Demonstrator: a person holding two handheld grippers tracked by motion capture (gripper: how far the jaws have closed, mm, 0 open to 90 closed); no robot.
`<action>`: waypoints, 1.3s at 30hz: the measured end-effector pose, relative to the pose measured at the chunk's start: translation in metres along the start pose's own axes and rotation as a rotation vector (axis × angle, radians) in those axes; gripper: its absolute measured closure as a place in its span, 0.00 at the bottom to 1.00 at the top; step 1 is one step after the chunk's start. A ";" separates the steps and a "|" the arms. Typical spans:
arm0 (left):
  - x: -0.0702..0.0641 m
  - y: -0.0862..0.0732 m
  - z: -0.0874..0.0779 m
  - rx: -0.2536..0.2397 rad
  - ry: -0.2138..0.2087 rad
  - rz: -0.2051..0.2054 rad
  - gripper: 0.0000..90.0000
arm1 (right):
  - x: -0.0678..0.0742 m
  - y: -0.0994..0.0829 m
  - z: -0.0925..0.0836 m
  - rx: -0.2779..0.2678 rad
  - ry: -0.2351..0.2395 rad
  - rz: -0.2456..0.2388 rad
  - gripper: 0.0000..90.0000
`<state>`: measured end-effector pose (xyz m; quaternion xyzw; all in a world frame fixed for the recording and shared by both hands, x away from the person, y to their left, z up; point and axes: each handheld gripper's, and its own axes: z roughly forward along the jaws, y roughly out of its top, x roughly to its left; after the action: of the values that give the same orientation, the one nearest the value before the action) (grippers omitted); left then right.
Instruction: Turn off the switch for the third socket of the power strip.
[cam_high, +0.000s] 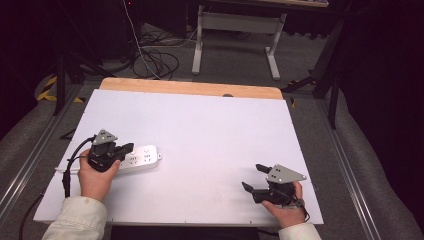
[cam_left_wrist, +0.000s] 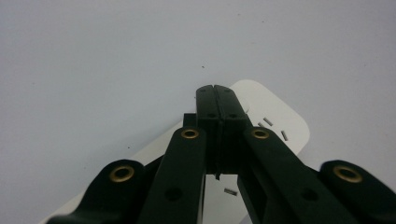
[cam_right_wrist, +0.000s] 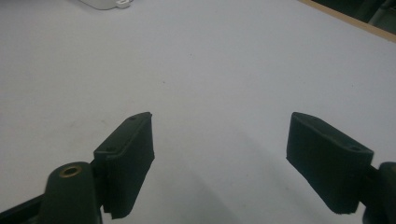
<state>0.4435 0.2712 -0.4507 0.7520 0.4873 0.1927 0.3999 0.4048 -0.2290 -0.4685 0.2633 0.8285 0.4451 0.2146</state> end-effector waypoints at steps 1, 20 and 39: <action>0.000 0.000 0.001 0.002 0.005 0.000 1.00 | 0.000 0.000 0.000 -0.001 0.001 0.000 0.26; -0.001 -0.001 0.008 0.064 0.050 0.046 1.00 | 0.000 0.000 0.000 -0.001 0.002 0.001 0.26; -0.001 0.000 0.016 0.104 0.060 0.053 1.00 | 0.001 0.000 0.000 -0.006 0.003 0.001 0.27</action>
<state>0.4541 0.2641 -0.4598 0.7782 0.4884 0.2003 0.3403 0.4040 -0.2285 -0.4685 0.2622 0.8275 0.4480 0.2139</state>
